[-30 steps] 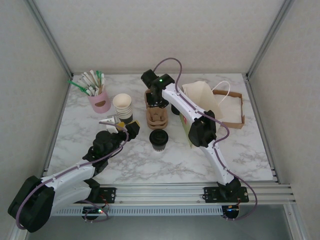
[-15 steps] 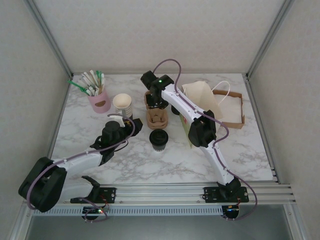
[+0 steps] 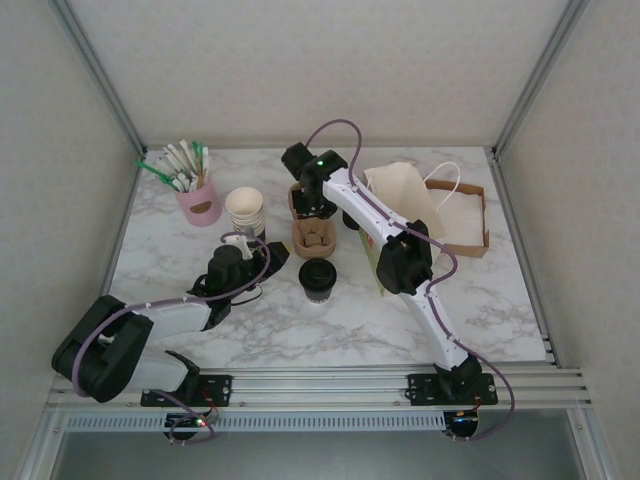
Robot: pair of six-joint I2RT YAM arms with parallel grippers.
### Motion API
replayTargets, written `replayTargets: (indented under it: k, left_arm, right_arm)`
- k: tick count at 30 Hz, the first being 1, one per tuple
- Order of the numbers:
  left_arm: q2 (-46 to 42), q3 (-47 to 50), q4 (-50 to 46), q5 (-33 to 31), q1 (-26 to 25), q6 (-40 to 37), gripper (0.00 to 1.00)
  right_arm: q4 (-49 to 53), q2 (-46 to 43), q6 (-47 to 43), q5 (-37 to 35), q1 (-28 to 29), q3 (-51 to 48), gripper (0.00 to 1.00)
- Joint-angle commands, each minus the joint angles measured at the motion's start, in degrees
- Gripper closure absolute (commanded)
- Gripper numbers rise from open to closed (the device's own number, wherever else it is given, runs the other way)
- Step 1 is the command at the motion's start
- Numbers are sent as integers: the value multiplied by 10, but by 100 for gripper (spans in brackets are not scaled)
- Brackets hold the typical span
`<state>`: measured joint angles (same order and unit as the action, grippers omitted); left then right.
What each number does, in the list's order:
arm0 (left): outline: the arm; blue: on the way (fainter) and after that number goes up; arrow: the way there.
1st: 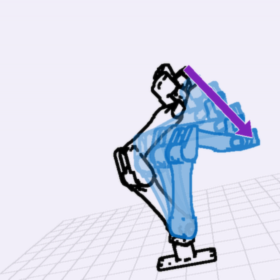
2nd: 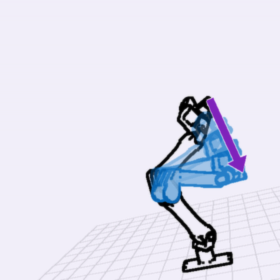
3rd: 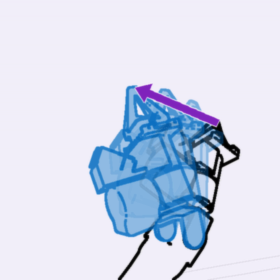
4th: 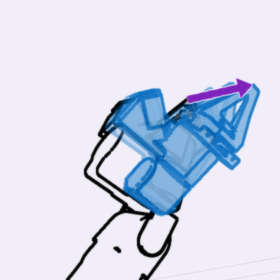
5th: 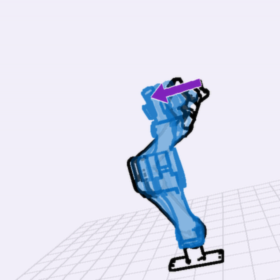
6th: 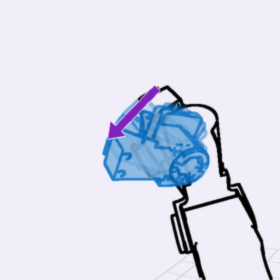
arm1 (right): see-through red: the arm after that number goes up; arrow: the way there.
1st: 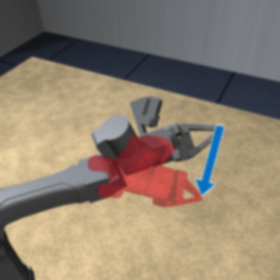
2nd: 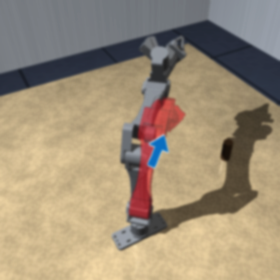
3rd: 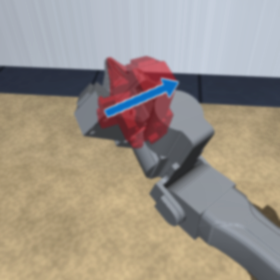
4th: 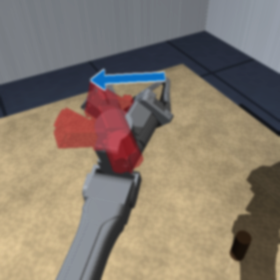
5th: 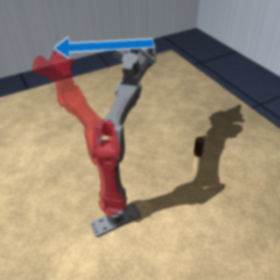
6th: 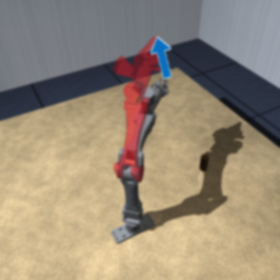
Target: Pack the takeout coffee
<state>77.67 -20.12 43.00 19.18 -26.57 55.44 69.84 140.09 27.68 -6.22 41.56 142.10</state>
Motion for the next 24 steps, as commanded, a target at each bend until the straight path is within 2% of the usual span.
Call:
replayTargets:
  k: [1,12,24]
  left_arm:
    - [24,9,59,36,13,41,48]
    - [121,9,189,99,33,99,50]
    - [177,-10,216,110,33,107,51]
  right_arm:
    - [4,-14,-6,1,1,-7,68]
    - [3,-14,-5,5,0,-9,68]
    - [3,-16,-7,13,-1,-9,68]
